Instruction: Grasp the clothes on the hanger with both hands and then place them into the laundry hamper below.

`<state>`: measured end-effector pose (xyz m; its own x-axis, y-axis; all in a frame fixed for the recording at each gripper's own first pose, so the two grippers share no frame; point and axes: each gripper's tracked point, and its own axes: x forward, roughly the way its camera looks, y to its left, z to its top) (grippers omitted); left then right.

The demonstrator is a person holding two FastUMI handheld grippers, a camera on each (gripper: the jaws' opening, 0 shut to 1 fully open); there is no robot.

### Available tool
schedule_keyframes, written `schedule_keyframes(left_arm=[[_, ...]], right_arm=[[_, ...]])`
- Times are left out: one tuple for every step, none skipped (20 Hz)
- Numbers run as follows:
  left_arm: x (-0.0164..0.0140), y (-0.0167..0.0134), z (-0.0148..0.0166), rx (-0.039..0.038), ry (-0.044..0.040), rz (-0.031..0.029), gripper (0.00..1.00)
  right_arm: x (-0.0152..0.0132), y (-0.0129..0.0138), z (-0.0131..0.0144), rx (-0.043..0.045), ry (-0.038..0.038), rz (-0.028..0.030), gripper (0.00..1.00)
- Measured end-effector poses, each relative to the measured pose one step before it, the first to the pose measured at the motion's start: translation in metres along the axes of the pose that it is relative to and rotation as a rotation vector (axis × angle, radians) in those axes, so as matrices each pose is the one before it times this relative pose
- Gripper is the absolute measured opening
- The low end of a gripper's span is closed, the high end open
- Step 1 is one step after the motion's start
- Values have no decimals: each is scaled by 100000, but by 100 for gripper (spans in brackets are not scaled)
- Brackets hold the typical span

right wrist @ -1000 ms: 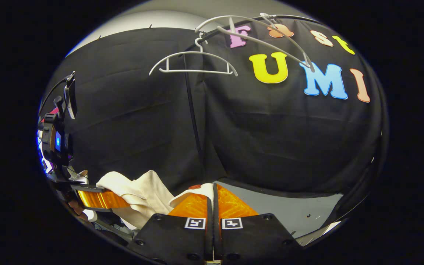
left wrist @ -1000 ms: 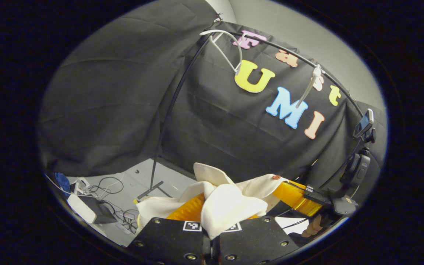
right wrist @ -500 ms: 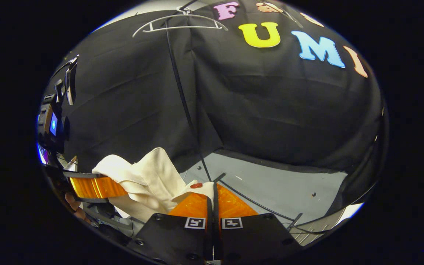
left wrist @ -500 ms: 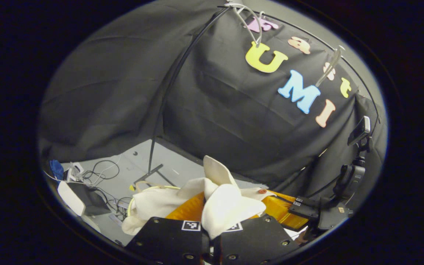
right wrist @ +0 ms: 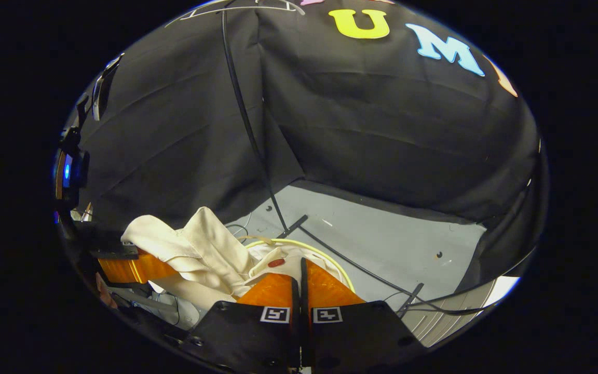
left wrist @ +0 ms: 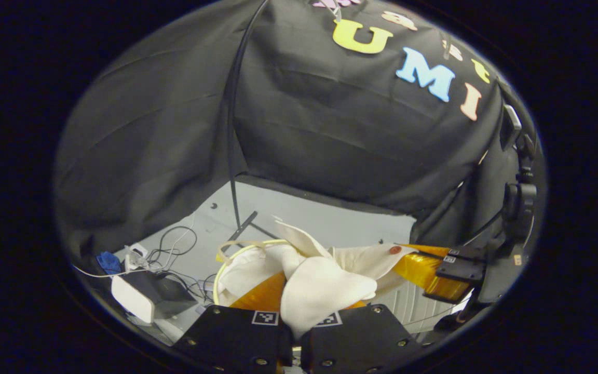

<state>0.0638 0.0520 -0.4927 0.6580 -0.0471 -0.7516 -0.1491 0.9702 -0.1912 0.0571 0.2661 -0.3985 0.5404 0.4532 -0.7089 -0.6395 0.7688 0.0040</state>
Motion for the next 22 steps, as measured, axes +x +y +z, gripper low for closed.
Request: schedule_keyframes(left_arm=[[221, -291, -607, -1476, 2185, 65, 12], [269, 28, -325, -1243, 1372, 973, 13], [164, 807, -436, -517, 1353, 1869, 18], [165, 366, -84, 209, 621, 1410, 20], [20, 281, -311, 475, 1095, 560, 18], [-470, -33, -496, 669, 1718, -366, 38], [-839, 543, -356, 1007, 1786, 1575, 58], [-309, 687, -882, 974, 1309, 1730, 77], [-730, 550, -167, 1218, 493, 1721, 97], [-981, 513, 149, 1189, -819, 1447, 97], [-1481, 304, -285, 1032, -483, 771, 97], [-1685, 245, 11, 875, -1231, 1012, 97], [-1904, 173, 325, 888, -2132, 864, 97], [-1870, -26, 599, 1052, -2565, 536, 97], [-2145, -5, 616, 1198, -3017, 683, 97], [-1934, -99, 1105, 1317, -3896, 564, 97], [-2068, 83, 1214, 1307, -3927, 842, 97], [-1992, -26, 1552, 1489, -4475, 425, 97], [-2102, -105, 1874, 1751, -5031, 297, 96], [-2033, 62, 2369, 1880, -5892, 36, 97], [-1974, -209, 2565, 2149, -6663, -531, 96], [-1705, -71, 3147, 2166, -7445, -277, 96]], right_arm=[[373, -175, -665, -420, 2003, -484, 2], [259, -215, -617, -414, 1738, -75, 2], [113, -98, -626, -241, 1565, 345, 2], [-218, -88, -212, -27, 1205, 488, 1], [217, -15, -610, 80, 1304, 331, 1], [-359, 23, -305, 376, 1267, 694, 22], [-370, 231, -228, 994, 632, 935, 47], [-859, -121, -192, 523, 993, 188, 72], [-618, 8, -180, 1182, 93, -261, 97], [-1374, -94, 25, 972, -451, 269, 98], [-1357, 9, -93, 150, -524, 20, 93], [-1396, -432, 134, -240, -732, -1032, 98], [-1338, -471, -89, -515, -1177, -1257, 98], [-1513, -588, 284, -140, -1790, -1761, 98], [-1508, -449, 304, 579, -2157, -2031, 98], [-1684, -556, 658, 1250, -2588, -1849, 98], [-1805, -568, 700, 981, -3146, -2005, 98], [-1891, -650, 1148, 516, -3833, -2722, 98], [-1772, -647, 1012, 144, -4145, -2889, 98], [-1830, -705, 1311, 170, -4477, -2748, 98], [-1902, -489, 1371, 174, -5079, -2461, 99], [-1836, -813, 1554, 4, -5455, -2815, 98]])
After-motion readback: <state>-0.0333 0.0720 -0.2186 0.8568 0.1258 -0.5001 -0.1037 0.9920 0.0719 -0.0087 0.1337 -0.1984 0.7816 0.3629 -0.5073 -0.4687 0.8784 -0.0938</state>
